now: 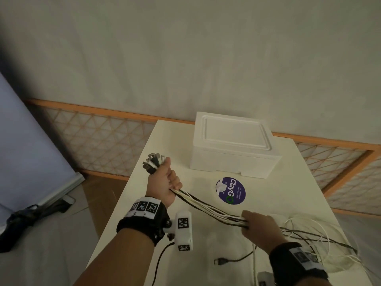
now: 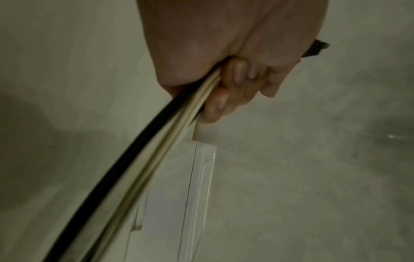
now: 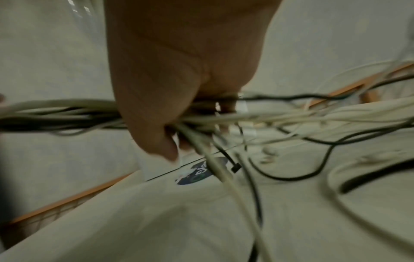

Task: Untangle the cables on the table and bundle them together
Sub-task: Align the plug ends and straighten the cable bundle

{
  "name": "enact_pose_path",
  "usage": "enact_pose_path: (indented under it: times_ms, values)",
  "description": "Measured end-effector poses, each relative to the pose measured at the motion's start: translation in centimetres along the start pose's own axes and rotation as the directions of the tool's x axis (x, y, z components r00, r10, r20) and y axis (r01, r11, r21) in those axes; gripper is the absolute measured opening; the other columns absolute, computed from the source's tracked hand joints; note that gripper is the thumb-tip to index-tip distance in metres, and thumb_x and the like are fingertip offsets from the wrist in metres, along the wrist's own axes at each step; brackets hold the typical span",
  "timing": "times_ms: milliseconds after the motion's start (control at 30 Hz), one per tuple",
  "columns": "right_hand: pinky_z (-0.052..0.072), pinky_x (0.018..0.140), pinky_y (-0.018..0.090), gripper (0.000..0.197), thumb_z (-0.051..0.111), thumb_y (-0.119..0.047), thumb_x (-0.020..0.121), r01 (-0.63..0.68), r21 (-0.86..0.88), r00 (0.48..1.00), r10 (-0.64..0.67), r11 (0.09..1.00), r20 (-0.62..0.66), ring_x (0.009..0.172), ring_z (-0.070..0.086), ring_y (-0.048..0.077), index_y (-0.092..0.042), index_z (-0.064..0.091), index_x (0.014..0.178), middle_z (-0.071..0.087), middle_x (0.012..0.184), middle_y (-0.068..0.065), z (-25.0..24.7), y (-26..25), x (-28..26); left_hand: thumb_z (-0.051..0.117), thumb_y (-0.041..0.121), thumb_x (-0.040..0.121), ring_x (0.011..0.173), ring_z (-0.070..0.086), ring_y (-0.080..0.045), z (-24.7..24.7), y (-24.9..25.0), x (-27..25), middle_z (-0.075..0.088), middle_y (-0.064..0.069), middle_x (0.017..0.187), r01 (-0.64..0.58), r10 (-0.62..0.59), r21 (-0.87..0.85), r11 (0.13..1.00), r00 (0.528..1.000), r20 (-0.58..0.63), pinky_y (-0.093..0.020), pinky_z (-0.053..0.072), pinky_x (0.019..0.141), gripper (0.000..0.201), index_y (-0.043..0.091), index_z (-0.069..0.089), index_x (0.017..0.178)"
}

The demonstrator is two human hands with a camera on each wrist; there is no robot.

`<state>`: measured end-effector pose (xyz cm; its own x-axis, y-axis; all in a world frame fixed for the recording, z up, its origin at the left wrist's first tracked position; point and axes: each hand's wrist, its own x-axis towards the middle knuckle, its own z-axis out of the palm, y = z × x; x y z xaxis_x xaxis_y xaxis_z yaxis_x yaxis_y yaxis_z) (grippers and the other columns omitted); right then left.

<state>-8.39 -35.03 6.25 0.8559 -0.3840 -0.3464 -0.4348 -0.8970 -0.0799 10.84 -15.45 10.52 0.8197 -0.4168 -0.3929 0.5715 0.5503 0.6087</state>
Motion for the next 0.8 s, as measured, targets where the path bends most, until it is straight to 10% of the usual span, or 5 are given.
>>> enact_pose_path:
  times_ms: [100, 200, 300, 500, 800]
  values:
    - [0.037, 0.101, 0.039, 0.065, 0.068, -0.035, 0.073, -0.004, -0.091, 0.963, 0.029, 0.996, 0.269, 0.122, 0.046, 0.02, -0.027, 0.04, 0.131, 0.049, 0.129, -0.004, -2.0, 0.1, 0.5, 0.053, 0.021, 0.096, 0.031, 0.025, -0.009, 0.2, -0.2, -0.7, 0.029, 0.003, 0.04, -0.055, 0.04, 0.138, 0.989, 0.994, 0.106, -0.02, 0.026, 0.04, 0.044, 0.017, 0.036, 0.056]
    - [0.041, 0.094, 0.024, 0.056, 0.064, -0.018, 0.075, 0.151, 0.316, 0.988, -0.142, 0.937, -0.052, 0.114, 0.053, 0.014, -0.026, 0.047, 0.128, 0.051, 0.12, -0.013, -6.3, -3.6, 1.7, 0.054, 0.018, 0.096, 0.033, 0.027, -0.011, 0.6, -1.6, -1.4, 0.029, 0.002, 0.041, -0.076, 0.046, 0.213, 0.974, 0.988, 0.145, -0.024, 0.031, 0.044, 0.046, 0.018, 0.038, 0.052]
    - [0.044, 0.084, 0.016, 0.038, 0.057, -0.009, 0.086, 0.411, 0.538, 0.898, -0.224, 0.736, -0.379, 0.098, 0.058, 0.004, -0.027, 0.056, 0.119, 0.058, 0.109, -0.015, -10.7, -8.9, 1.7, 0.051, 0.013, 0.096, 0.036, 0.027, -0.012, 1.0, -2.7, -2.2, 0.027, 0.001, 0.042, -0.064, 0.021, 0.222, 0.973, 0.982, 0.19, -0.027, 0.031, 0.045, 0.041, 0.016, 0.038, 0.057]
    - [0.03, 0.074, -0.006, 0.028, 0.059, -0.021, 0.092, 0.505, 0.39, 0.83, -0.309, 0.77, -0.465, 0.101, 0.061, 0.006, -0.024, 0.067, 0.119, 0.069, 0.114, -0.006, -12.6, -12.7, 2.5, 0.052, 0.009, 0.079, 0.037, 0.026, -0.014, 1.5, -3.0, -3.6, 0.025, 0.0, 0.044, -0.132, 0.051, 0.298, 0.945, 0.962, 0.267, -0.028, 0.03, 0.047, 0.019, 0.012, 0.04, 0.064]
    - [0.038, 0.07, 0.003, 0.015, 0.064, -0.01, 0.086, 0.572, 0.521, 0.785, -0.239, 0.634, -0.572, 0.079, 0.057, -0.009, -0.021, 0.072, 0.094, 0.062, 0.083, -0.022, -11.2, -13.5, 2.7, 0.053, 0.012, 0.077, 0.037, 0.031, -0.014, 1.1, -2.6, -3.7, 0.028, 0.0, 0.043, -0.127, 0.037, 0.299, 0.946, 0.956, 0.291, -0.028, 0.038, 0.046, 0.014, 0.009, 0.044, 0.068]
